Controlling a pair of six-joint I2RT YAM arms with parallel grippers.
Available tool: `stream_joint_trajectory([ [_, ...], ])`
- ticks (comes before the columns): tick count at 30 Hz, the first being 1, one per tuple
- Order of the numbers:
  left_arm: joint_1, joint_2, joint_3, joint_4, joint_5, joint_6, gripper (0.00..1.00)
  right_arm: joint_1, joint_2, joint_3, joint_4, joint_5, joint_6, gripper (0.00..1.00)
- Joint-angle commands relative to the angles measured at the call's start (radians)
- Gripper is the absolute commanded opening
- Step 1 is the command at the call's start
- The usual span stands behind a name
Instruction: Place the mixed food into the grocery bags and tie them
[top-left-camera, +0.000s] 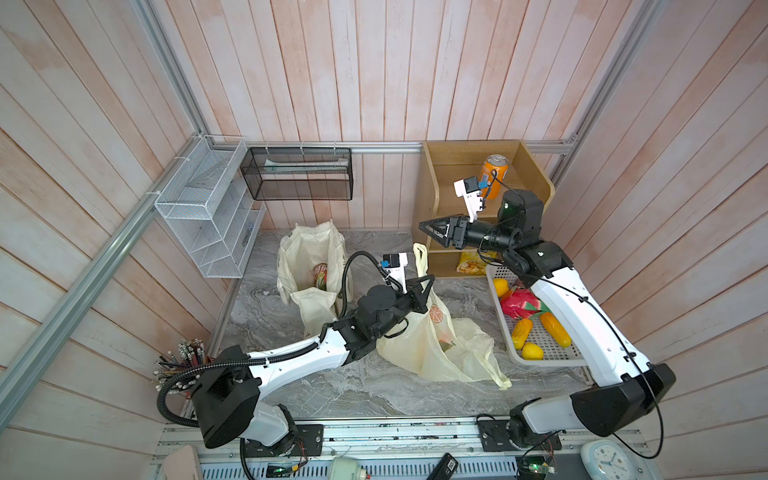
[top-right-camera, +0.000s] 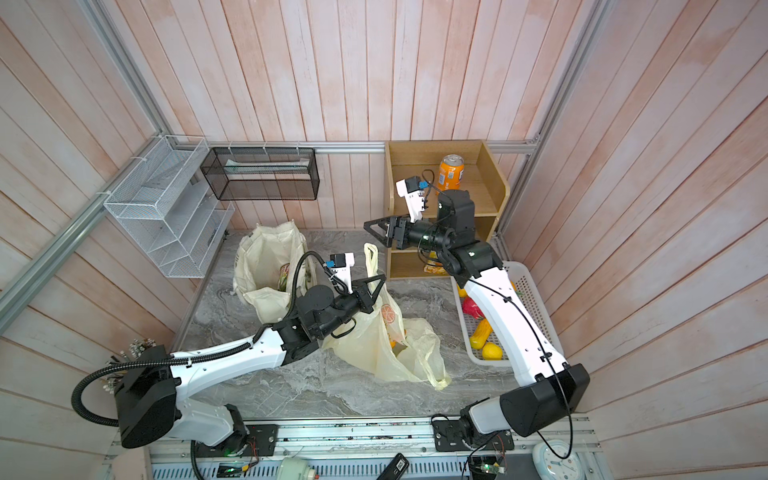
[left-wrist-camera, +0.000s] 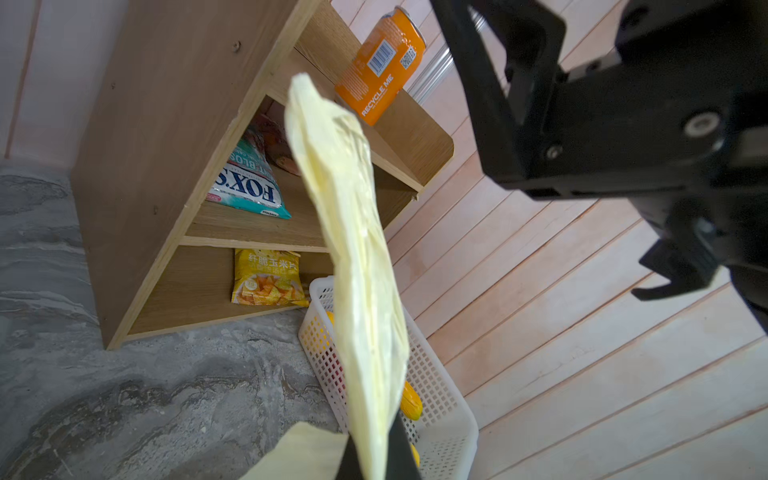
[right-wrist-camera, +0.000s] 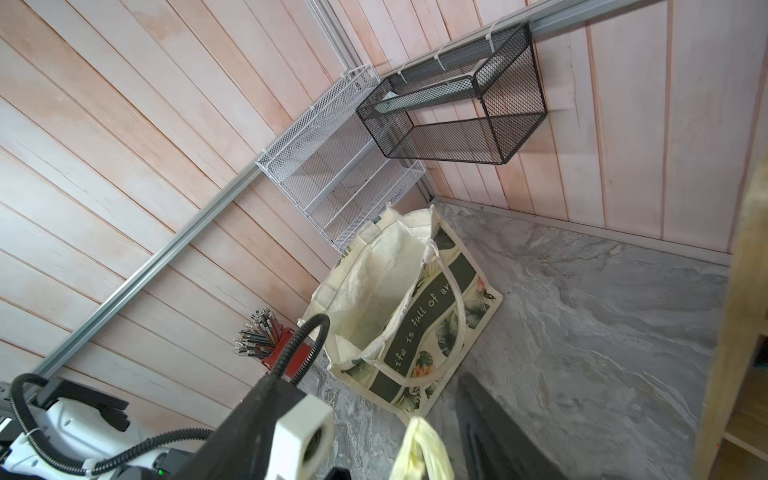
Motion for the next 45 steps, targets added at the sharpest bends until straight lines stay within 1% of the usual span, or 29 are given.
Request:
stream_joint_trajectory([
  [1,0.014,-0.003,0.006,-0.012,-0.017,0.031,0.0,0.015,-0.049,-0.059,0.041,0.08,0.01,0.74],
  [6,0.019,-0.008,0.008,-0.02,-0.017,0.049,0.0,0.072,-0.052,-0.105,0.044,0.175,0.019,0.8],
  [10,0.019,-0.022,0.006,-0.031,-0.018,0.062,0.0,0.106,-0.017,-0.095,0.021,0.238,0.013,0.8],
  [14,0.019,-0.038,-0.003,-0.039,-0.027,0.068,0.0,0.136,0.021,-0.07,-0.01,0.325,-0.003,0.8],
  [16,0.018,-0.044,-0.006,-0.039,-0.029,0.071,0.0,0.141,0.04,-0.062,-0.015,0.342,-0.011,0.8],
  [20,0.019,-0.048,-0.004,-0.05,-0.031,0.076,0.0,0.16,0.083,-0.02,-0.042,0.382,-0.039,0.77],
  [23,0.018,-0.044,0.003,-0.067,-0.034,0.082,0.0,0.197,0.12,0.04,-0.102,0.46,-0.095,0.71],
  [24,0.019,-0.042,0.007,-0.071,-0.034,0.082,0.0,0.212,0.134,0.062,-0.124,0.491,-0.117,0.68],
  [25,0.019,-0.042,0.008,-0.071,-0.032,0.083,0.0,0.22,0.143,0.077,-0.139,0.509,-0.13,0.63],
  [26,0.019,-0.04,0.01,-0.073,-0.032,0.085,0.0,0.225,0.153,0.089,-0.15,0.519,-0.14,0.55],
  [29,0.02,-0.036,0.011,-0.077,-0.032,0.088,0.0,0.226,0.158,0.101,-0.151,0.523,-0.151,0.09],
  [30,0.022,-0.037,0.01,-0.077,-0.028,0.091,0.0,0.224,0.158,0.105,-0.153,0.521,-0.157,0.0],
  [32,0.026,-0.043,0.002,-0.076,-0.017,0.1,0.0,0.215,0.157,0.112,-0.151,0.491,-0.166,0.0],
  [34,0.04,-0.058,-0.012,-0.073,0.02,0.109,0.21,0.192,0.151,0.109,-0.137,0.418,-0.176,0.0],
  [36,0.062,-0.088,-0.038,-0.068,0.075,0.12,0.44,0.164,0.141,0.1,-0.117,0.323,-0.187,0.0],
  [38,0.097,-0.117,-0.059,-0.076,0.154,0.127,0.58,0.133,0.129,0.09,-0.096,0.228,-0.199,0.0],
  [40,0.142,-0.15,-0.086,-0.071,0.269,0.137,0.64,0.109,0.118,0.076,-0.08,0.137,-0.217,0.0],
  [42,0.188,-0.185,-0.108,-0.075,0.388,0.156,0.67,0.088,0.107,0.063,-0.064,0.054,-0.239,0.0],
  [45,0.236,-0.217,-0.109,-0.108,0.521,0.214,0.7,0.069,0.092,0.044,-0.035,-0.058,-0.264,0.0],
])
